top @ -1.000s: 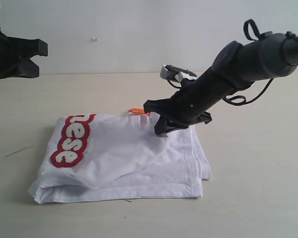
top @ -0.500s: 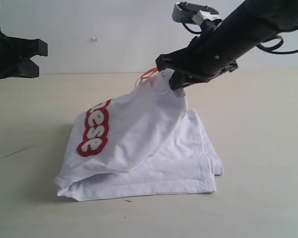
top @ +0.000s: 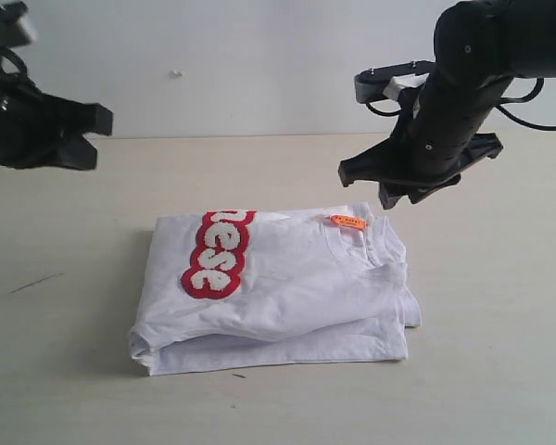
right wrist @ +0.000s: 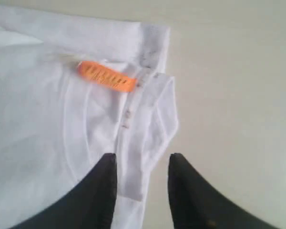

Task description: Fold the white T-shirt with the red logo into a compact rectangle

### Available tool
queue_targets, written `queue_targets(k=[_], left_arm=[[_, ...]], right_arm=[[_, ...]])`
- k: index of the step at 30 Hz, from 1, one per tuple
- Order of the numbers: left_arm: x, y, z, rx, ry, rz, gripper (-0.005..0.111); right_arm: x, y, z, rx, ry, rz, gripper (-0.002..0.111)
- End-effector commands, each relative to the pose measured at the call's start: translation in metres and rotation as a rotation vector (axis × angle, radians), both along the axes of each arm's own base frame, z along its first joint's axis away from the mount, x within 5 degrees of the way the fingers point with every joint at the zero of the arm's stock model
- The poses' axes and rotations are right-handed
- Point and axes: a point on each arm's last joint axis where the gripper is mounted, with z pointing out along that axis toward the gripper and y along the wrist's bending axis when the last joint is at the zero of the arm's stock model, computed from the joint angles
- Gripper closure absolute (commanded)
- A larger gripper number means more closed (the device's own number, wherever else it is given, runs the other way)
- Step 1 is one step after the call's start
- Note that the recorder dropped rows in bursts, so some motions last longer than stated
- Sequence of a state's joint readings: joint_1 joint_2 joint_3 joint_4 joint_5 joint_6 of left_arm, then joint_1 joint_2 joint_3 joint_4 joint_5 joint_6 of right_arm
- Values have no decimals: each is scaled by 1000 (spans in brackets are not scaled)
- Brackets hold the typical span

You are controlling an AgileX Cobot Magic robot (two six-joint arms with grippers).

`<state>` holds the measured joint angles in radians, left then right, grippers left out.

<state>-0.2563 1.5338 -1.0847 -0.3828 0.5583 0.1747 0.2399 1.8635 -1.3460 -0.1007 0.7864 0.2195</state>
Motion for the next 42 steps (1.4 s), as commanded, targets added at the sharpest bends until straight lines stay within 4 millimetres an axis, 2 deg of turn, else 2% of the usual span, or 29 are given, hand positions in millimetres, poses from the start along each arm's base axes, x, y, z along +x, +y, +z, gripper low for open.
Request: queue_targets(k=[1,3,6,12,17,19,21,23,25,27,28,29,30,32,33,34,38,40,42], left_arm=[[0,-23,-25,26,81,-123,107],[-1,-35,-38,63,112,-206,107],[-6,-49,-54,91,171,-292,107],[-12,-72,-101,148,325,-414,107],[-14,-76,-136,181,445,-439,107],[-17,-75,-158,195,549,-431,107],[-23,-72,-169,227,635,-465,107],[-25,-70,-174,252,678,-469,107],[-24,-70,-167,248,651,-468,107],[-15,-76,-141,218,577,-468,107],[-9,-78,-119,200,474,-457,107],[-5,-79,-108,189,400,-441,107],[4,-80,-91,159,234,-382,107],[15,-83,-84,86,91,-281,107],[18,-85,-90,85,66,-262,107],[22,-87,-104,97,88,-259,107],[34,-86,-151,132,222,-254,107],[41,-82,-164,136,264,-241,107],[49,-74,-168,135,281,-221,107]], right_arm=[[-3,-9,-3,-78,42,-53,80],[-3,-8,-8,-72,60,-44,94],[-3,0,-16,-13,100,8,108],[-4,10,-21,80,129,75,108],[-4,10,-21,83,127,80,108],[-4,10,-21,83,125,80,108],[-4,10,-21,83,123,82,108],[-3,11,-20,83,121,82,108],[-3,11,-20,83,121,82,108],[-4,10,-20,83,123,82,108],[-4,11,-20,88,124,79,108],[-3,11,-20,90,122,81,108],[-3,11,-19,92,108,81,108],[-2,11,-19,93,103,81,108],[-2,11,-19,93,103,81,108],[-2,11,-19,94,101,81,108],[-1,11,-19,95,93,80,108],[-1,11,-19,95,93,80,108],[-1,11,-19,95,93,80,108]])
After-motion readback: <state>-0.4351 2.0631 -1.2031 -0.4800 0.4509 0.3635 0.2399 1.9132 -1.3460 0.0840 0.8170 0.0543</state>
